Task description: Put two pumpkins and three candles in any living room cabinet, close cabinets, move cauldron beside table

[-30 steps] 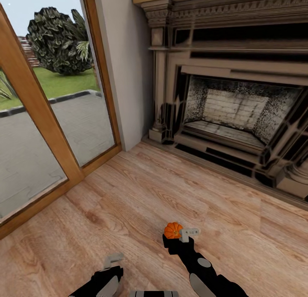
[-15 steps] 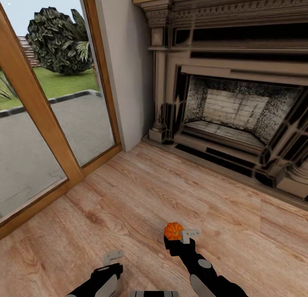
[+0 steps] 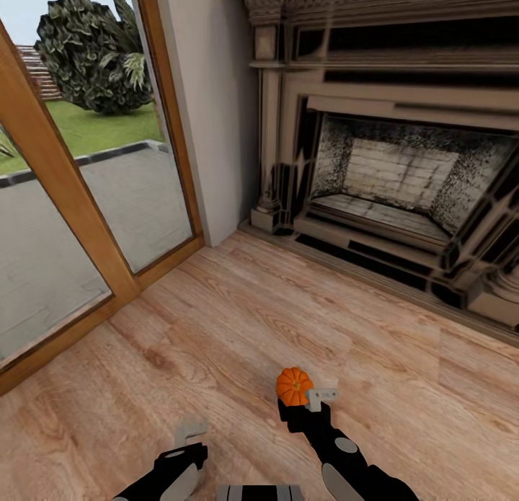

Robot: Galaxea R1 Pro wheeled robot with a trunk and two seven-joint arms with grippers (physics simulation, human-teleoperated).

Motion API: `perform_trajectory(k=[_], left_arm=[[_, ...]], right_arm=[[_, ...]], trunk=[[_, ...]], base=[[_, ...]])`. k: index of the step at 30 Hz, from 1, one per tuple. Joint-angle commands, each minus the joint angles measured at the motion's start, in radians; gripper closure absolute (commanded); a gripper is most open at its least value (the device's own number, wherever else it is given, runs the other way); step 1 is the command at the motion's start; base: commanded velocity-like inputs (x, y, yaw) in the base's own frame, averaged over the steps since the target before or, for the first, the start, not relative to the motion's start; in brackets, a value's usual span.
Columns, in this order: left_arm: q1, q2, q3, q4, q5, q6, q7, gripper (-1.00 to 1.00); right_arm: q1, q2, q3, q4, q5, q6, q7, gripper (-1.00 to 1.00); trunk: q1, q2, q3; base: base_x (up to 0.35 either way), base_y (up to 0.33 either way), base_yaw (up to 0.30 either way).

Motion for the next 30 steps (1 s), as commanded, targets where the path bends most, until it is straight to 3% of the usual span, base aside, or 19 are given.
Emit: perform_trajectory(k=[1,7,22,25,30], left_arm=[[-0.001,0.001,-0.009,-0.002,0.003,0.005,0.008,-1.00],[-0.001,0.000,-0.013,-0.002,0.003,-0.002,0.007,-1.00],[-0.001,-0.001,-0.021,-0.002,0.001,-0.020,0.007,-1.00],[-0.001,-0.001,-0.021,-0.002,0.001,-0.021,-0.003,-1.00],[-0.001,-0.001,-0.022,-0.002,0.001,-0.037,-0.024,-1.00]], right_arm=[[-0.001,-0.001,0.003,-0.002,-0.004,0.003,-0.008,-1.00],[-0.001,-0.002,0.003,-0.002,-0.005,0.003,-0.008,-1.00],[-0.001,0.003,0.003,-0.002,-0.007,0.003,-0.008,-1.00],[-0.001,0.003,0.003,-0.002,-0.006,0.003,-0.008,-1.00],[-0.001,0.002,0.003,-0.002,-0.005,0.003,-0.008,-1.00]], trunk=[[0.000,-0.001,-0.005],[0.003,-0.002,-0.028],[0.005,-0.003,-0.047],[0.007,-0.004,-0.059],[0.007,-0.004,-0.059]], base=[[0.000,0.000,0.000],[0.000,0.000,0.000],[0.000,0.000,0.000],[0.000,0.000,0.000],[0.000,0.000,0.000]])
